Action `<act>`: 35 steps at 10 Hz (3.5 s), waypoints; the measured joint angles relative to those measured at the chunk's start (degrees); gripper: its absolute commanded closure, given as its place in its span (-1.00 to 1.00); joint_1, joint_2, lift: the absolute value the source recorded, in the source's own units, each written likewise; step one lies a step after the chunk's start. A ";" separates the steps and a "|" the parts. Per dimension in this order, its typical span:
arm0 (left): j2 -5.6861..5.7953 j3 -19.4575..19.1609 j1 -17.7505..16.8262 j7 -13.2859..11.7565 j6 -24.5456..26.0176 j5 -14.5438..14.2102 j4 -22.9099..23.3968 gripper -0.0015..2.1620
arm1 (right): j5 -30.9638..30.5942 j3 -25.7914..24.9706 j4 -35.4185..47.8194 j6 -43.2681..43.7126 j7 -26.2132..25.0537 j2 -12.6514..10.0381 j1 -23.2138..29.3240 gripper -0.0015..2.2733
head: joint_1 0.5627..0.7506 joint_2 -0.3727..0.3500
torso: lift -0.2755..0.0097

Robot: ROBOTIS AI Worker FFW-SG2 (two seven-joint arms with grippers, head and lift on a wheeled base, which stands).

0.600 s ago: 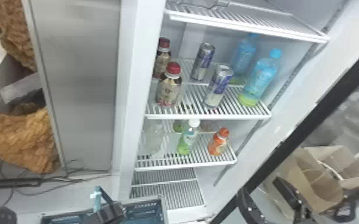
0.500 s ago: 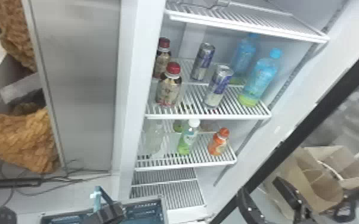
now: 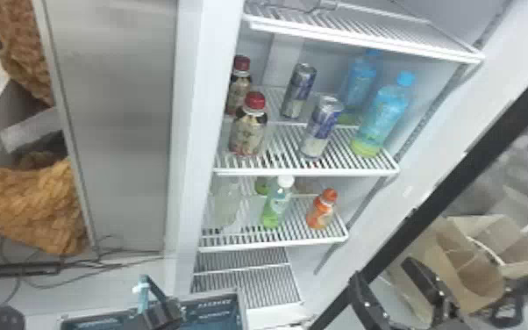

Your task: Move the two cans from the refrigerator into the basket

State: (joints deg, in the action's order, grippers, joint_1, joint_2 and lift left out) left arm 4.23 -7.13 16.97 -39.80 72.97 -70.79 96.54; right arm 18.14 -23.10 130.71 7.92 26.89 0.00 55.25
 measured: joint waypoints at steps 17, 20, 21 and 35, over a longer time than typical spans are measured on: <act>-0.09 -0.07 -0.82 0.16 -0.83 -0.17 0.00 0.10 | -3.53 7.70 -15.10 -7.07 -8.99 1.97 -29.47 -0.92 | 0.41 -0.94 | 0.72; -0.03 -0.23 -0.70 0.17 -0.83 -0.24 0.00 0.10 | -4.58 7.79 -16.79 -10.04 -10.07 2.87 -34.68 -0.92 | 0.41 -0.94 | 0.72; -0.02 -0.28 -0.66 0.17 -0.83 -0.27 0.00 0.10 | -5.15 7.79 -17.81 -11.08 -10.18 3.29 -36.55 -0.92 | 0.41 -0.94 | 0.72; 0.14 -0.10 -0.94 0.35 -0.97 -0.39 0.00 0.10 | -6.44 12.93 -38.53 -12.05 -11.87 7.50 -58.25 -0.91 | 0.41 -0.92 | 0.72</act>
State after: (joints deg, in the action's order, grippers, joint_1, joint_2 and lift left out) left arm 4.37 -7.23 16.02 -39.46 71.99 -71.18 96.54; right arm 11.70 -10.17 92.17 -4.14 15.02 7.50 -3.00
